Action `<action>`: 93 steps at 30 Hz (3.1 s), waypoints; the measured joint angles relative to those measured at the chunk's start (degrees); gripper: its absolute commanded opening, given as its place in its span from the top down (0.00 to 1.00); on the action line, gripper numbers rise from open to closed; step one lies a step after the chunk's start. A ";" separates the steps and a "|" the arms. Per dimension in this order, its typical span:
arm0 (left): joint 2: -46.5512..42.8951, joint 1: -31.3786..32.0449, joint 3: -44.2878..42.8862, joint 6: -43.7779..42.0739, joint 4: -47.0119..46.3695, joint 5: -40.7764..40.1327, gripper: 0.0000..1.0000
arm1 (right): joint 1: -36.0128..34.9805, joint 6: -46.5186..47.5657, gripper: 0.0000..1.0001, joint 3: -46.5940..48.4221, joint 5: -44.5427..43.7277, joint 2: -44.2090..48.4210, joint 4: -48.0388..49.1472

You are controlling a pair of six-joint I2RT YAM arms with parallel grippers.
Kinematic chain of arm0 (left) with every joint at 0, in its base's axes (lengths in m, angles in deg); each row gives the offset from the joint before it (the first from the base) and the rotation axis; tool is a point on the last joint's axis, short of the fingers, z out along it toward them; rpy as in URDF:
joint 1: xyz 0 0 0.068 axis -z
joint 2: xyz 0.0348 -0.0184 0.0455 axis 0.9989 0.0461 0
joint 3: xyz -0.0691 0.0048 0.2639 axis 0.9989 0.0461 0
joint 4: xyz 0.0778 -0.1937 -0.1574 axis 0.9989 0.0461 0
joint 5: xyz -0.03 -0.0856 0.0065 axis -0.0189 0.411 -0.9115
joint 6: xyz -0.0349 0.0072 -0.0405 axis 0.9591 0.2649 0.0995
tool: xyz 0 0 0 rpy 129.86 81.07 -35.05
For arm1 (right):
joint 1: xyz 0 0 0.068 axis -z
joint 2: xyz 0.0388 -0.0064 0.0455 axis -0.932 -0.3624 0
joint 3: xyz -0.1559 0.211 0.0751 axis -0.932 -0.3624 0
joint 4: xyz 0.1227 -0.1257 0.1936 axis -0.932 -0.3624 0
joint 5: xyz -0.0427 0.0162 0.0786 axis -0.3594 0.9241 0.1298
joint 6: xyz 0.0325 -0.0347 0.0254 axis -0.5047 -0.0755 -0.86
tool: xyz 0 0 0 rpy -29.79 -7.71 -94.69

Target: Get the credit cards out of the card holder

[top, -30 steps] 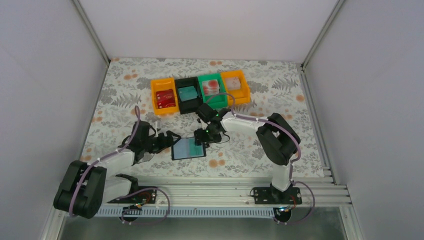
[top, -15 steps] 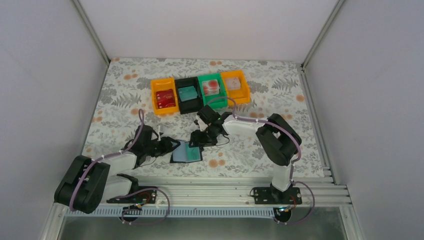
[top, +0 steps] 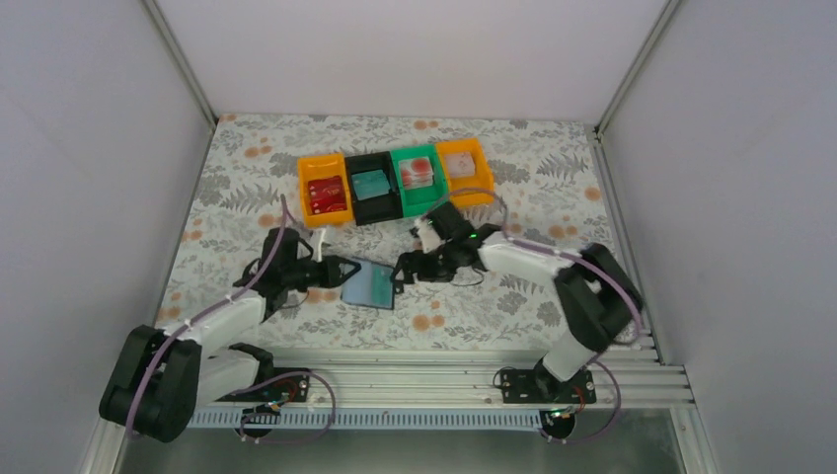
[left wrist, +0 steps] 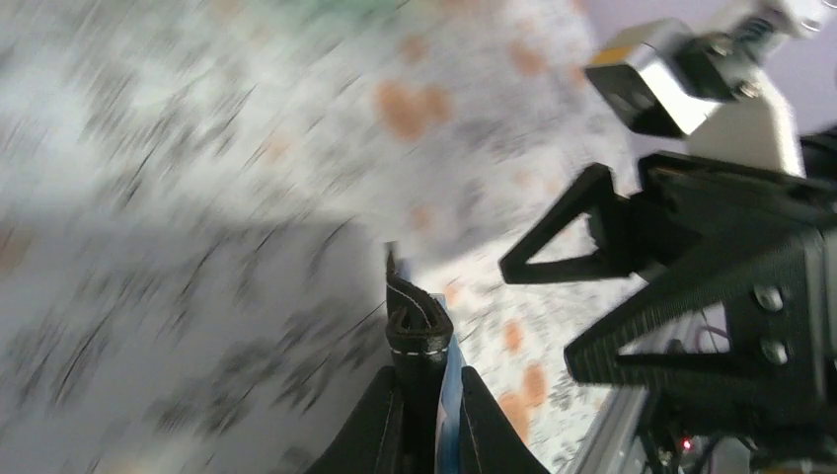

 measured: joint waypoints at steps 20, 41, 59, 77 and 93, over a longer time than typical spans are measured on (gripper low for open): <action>-5.92 -1.49 -53.90 -47.76 38.12 28.33 0.98 | 11.58 16.48 0.04 7.74 22.32 32.72 7.76; -7.34 -1.01 -55.89 -31.32 33.53 20.17 0.44 | 6.45 13.97 0.96 10.40 23.91 32.11 12.76; -7.15 0.37 -51.95 -31.58 33.48 6.38 0.76 | 4.31 10.32 0.96 13.31 -0.02 23.21 -1.05; -6.95 2.29 -47.04 -39.06 38.36 19.78 0.59 | -0.04 20.90 0.96 16.83 12.59 23.61 0.00; -6.01 3.28 -49.55 -39.82 39.30 25.00 0.76 | 0.37 24.17 0.96 16.72 16.20 30.25 2.21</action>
